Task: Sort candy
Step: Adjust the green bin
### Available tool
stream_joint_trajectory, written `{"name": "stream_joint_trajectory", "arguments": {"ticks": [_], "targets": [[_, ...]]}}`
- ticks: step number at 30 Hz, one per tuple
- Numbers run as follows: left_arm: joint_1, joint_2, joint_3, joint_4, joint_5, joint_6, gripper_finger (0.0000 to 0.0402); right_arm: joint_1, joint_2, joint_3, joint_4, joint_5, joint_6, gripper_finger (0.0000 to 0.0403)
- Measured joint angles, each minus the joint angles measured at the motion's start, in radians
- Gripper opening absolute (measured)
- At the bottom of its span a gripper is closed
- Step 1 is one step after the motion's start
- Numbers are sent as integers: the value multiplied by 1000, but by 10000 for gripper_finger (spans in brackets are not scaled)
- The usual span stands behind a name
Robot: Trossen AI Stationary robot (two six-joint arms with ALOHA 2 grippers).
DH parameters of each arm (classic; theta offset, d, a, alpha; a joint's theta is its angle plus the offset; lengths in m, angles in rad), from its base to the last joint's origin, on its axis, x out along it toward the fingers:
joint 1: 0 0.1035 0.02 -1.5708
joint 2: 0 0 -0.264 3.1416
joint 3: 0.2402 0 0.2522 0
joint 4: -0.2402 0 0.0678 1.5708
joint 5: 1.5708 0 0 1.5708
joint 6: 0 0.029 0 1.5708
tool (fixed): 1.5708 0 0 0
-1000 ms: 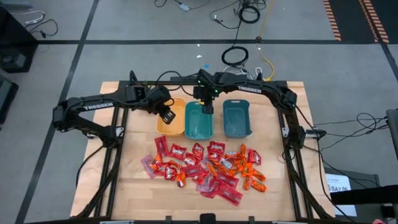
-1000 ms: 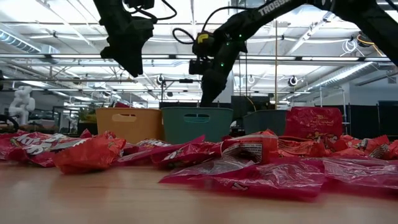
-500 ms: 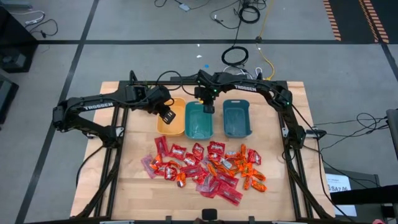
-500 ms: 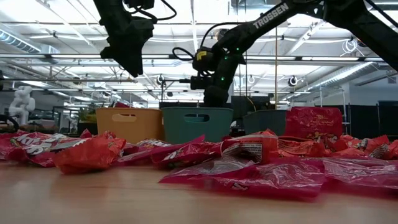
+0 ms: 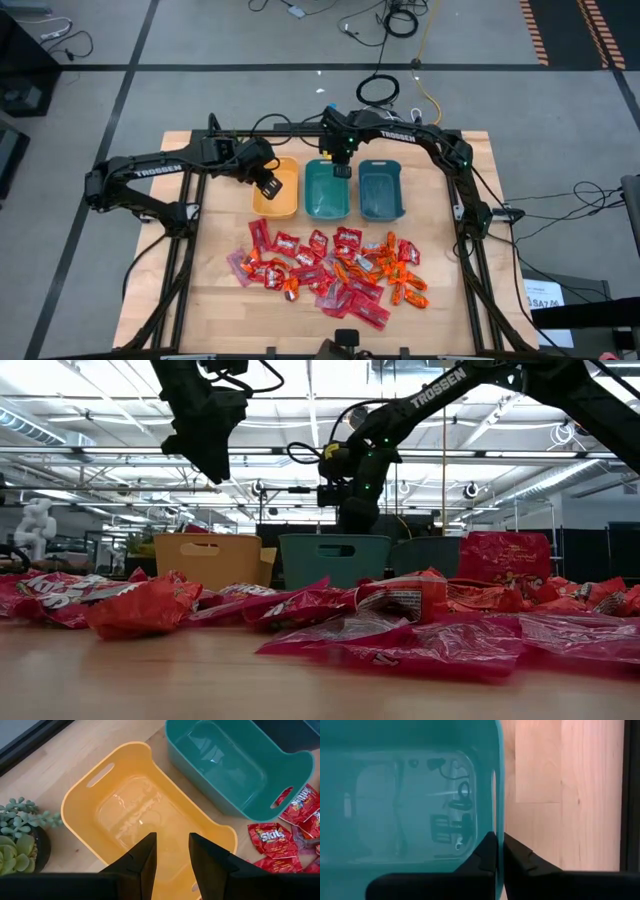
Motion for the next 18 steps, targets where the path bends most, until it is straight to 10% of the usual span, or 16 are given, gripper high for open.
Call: {"name": "stream_joint_trajectory", "arguments": {"ticks": [18], "targets": [[0, 0, 0, 1, 0, -24, 123, -23, 0, 0, 26, 6, -4, 2]]}}
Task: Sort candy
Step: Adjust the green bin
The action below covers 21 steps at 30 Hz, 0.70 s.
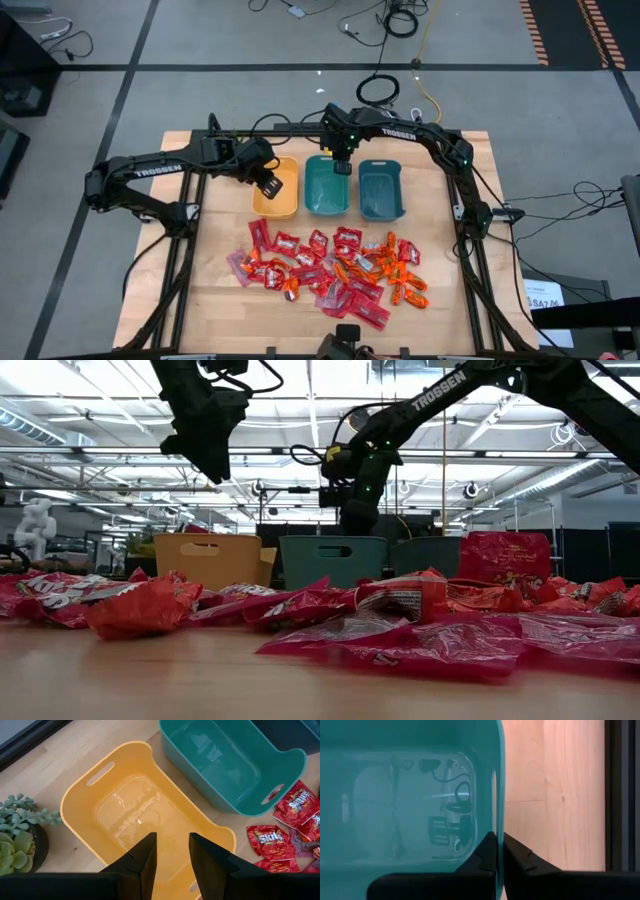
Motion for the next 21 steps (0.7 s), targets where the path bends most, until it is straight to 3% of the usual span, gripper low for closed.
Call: {"name": "stream_joint_trajectory", "arguments": {"ticks": [21], "targets": [[0, 0, 0, 0, 0, 0, 123, 0, -35, -1, -16, 5, -35, 60]]}}
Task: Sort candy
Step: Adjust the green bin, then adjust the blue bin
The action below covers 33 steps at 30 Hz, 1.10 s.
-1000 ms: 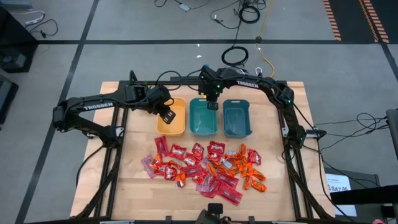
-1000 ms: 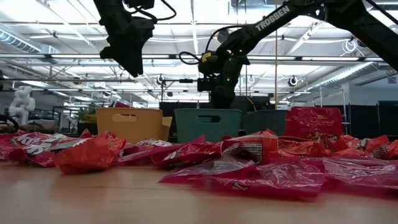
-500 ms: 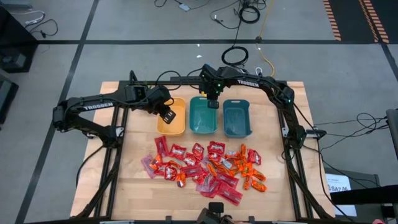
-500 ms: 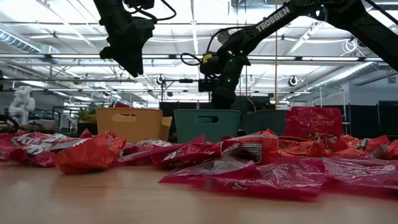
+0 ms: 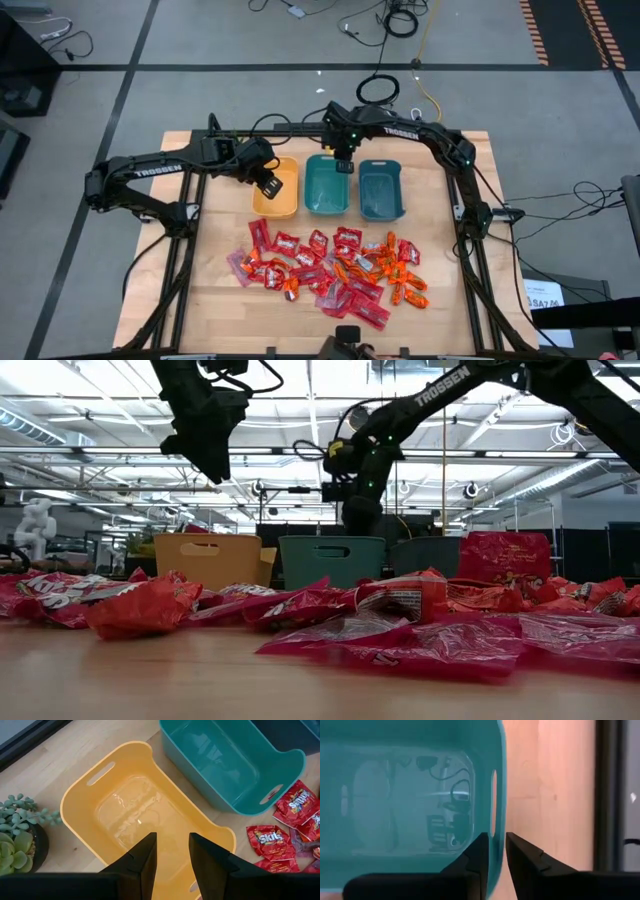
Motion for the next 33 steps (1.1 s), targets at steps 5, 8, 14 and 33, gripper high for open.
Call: {"name": "stream_joint_trajectory", "arguments": {"ticks": [5, 8, 14, 33], "targets": [[0, 0, 0, 0, 0, 0, 123, -5, -65, 0, -14, -3, -5, 64], [0, 0, 0, 0, 0, 0, 123, -24, -107, 0, -80, -5, 4, 64], [0, 0, 0, 0, 0, 0, 123, -104, -163, 0, -280, -124, 25, 64], [-1, 0, 0, 0, 8, -5, 123, -227, -168, 0, -501, -185, -78, 64]]}}
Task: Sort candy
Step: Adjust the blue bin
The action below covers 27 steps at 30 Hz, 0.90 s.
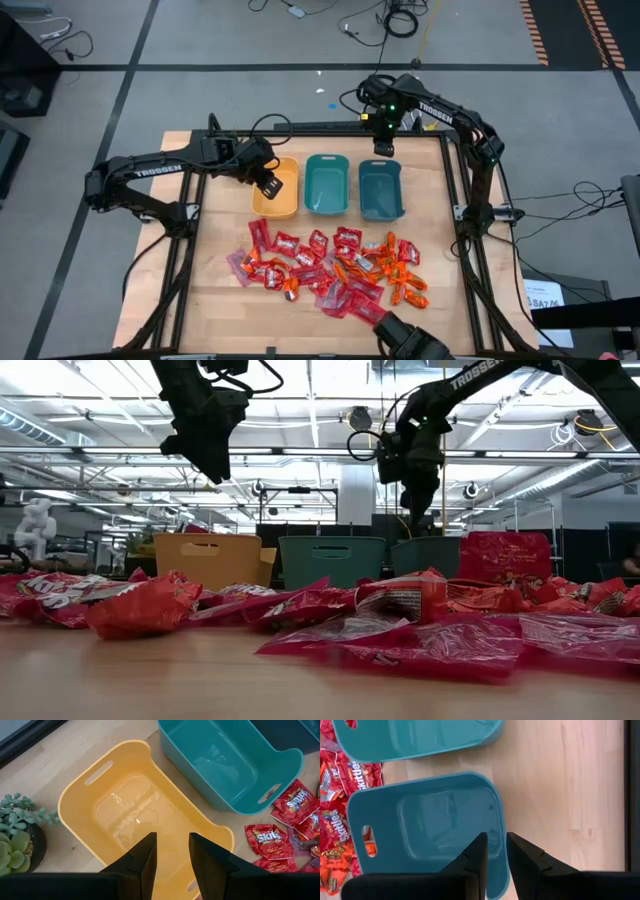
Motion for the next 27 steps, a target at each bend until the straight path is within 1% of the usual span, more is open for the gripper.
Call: {"name": "stream_joint_trajectory", "arguments": {"ticks": [3, 7, 14, 18, 22, 27], "targets": [[0, 0, 0, 0, 0, -20, 123, -3, -9, -36, 5, 0, 0, 64], [0, 0, 0, 0, 0, -23, 123, -24, -71, -161, 63, -4, 9, 64], [-6, 0, 0, 0, 0, -24, 123, -49, -301, -418, 335, 3, 49, 64], [-5, 0, 0, 4, 0, -24, 123, -46, -388, -534, 507, 5, 23, 64], [-5, 0, 0, 5, 0, -24, 123, -29, -408, -612, 614, 1, -5, 68], [-5, 0, 0, 5, 0, -26, 123, -27, -408, -643, 635, 0, 1, 91]]}}
